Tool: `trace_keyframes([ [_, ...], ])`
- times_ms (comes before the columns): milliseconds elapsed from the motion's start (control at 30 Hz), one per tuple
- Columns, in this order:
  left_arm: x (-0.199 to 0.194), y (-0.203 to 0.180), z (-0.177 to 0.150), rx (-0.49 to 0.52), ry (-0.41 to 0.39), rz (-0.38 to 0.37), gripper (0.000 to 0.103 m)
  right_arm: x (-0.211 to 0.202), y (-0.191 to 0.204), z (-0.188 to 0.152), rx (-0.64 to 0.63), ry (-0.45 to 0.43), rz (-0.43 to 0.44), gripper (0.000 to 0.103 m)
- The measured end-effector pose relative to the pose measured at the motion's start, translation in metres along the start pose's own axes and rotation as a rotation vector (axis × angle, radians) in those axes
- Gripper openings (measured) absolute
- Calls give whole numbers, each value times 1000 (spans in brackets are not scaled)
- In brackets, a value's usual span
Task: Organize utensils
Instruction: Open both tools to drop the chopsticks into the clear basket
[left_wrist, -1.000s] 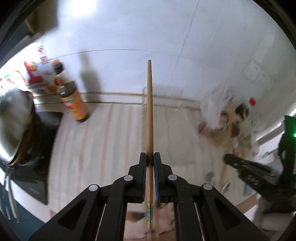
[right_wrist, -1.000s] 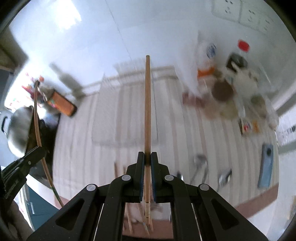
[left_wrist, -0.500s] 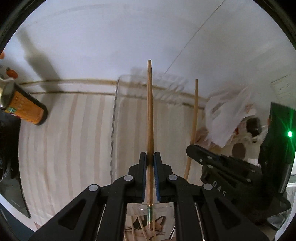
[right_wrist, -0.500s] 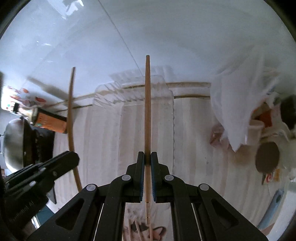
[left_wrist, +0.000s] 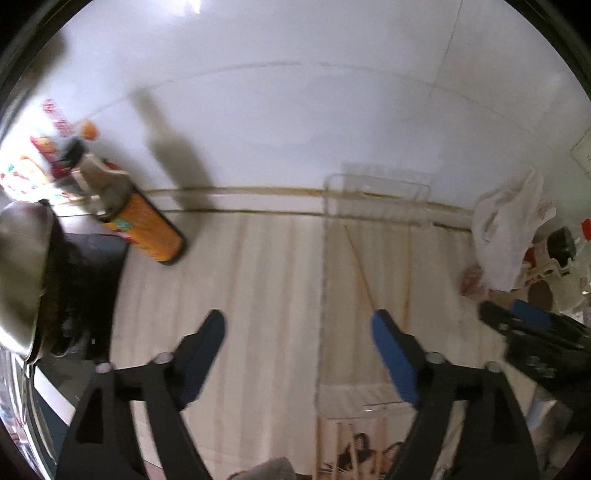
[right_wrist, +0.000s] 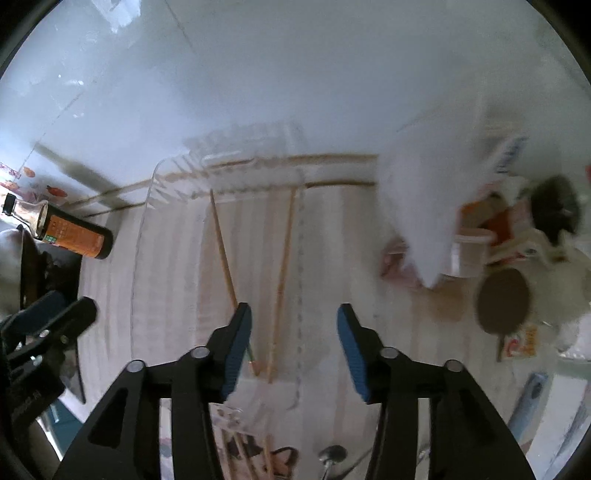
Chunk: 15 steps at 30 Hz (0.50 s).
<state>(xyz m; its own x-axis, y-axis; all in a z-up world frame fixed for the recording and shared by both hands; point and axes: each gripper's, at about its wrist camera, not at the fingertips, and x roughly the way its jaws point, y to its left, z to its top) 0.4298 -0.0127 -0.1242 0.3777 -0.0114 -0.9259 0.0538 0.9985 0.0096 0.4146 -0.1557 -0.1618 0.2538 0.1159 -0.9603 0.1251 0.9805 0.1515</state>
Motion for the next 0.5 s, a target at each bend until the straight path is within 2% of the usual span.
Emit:
trace_keyframes([
  [33, -4, 4, -4, -8, -22, 5, 99, -8, -3, -6, 11, -27, 1, 63],
  [67, -9, 8, -11, -11, -50, 7, 103, -14, -7, -10, 21, -51, 2, 68],
  [133, -14, 12, -21, -1, -71, 32, 103, -29, -13, -25, 28, -120, -7, 71],
  [233, -18, 15, -37, 9, -84, 61, 103, -41, -11, -43, 39, -160, -18, 81],
  [367, -14, 19, -68, 26, -67, 82, 103, -43, -13, -78, 56, -162, -20, 81],
  [500, 5, 20, -110, 18, 26, 72, 103, -33, -10, -111, 70, -116, -19, 81],
])
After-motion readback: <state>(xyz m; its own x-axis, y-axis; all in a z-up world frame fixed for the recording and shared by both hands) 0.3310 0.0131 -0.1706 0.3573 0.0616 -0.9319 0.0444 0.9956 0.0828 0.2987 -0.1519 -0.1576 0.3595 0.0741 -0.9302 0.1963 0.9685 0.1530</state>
